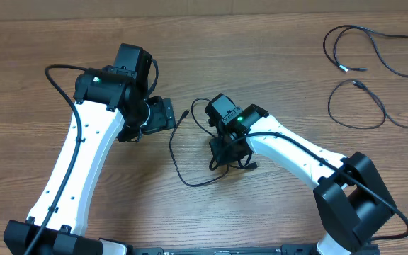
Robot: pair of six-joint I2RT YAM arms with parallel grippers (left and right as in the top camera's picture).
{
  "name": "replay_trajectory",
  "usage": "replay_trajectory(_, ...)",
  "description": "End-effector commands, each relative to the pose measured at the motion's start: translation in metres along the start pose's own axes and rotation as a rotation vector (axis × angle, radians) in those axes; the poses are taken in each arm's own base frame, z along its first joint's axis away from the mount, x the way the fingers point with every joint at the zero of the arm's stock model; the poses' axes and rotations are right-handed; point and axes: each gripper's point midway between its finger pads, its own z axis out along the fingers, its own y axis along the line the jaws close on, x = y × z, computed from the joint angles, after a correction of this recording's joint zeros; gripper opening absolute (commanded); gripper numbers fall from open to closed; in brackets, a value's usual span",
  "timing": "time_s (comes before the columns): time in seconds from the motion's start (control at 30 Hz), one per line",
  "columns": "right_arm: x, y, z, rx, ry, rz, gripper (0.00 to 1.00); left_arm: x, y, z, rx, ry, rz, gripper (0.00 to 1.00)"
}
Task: Untangle cables
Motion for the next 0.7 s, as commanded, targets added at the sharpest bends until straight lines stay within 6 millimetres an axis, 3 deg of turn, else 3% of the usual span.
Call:
replay_trajectory(0.0, -0.009, -0.007, -0.002, 0.021, -0.022, 0.058, 0.04, -0.010, 0.014, 0.003, -0.089, -0.030, -0.011, 0.56)
replay_trajectory(0.17, -0.010, -0.011, -0.003, 0.001, -0.013, 0.082, 0.04, -0.010, 0.017, 0.022, -0.116, 0.014, -0.046, 0.07)
replay_trajectory(0.2, -0.010, -0.011, -0.003, -0.007, -0.011, 0.085, 0.04, -0.010, 0.017, 0.029, -0.124, 0.027, -0.047, 0.04)
replay_trajectory(0.4, -0.011, -0.014, -0.004, -0.011, -0.011, 0.096, 0.04, -0.017, 0.021, 0.073, -0.171, 0.119, -0.033, 0.04)
replay_trajectory(0.67, -0.011, -0.007, -0.004, -0.049, -0.008, 0.094, 0.04, -0.015, 0.005, 0.127, -0.098, 0.255, 0.018, 0.04)
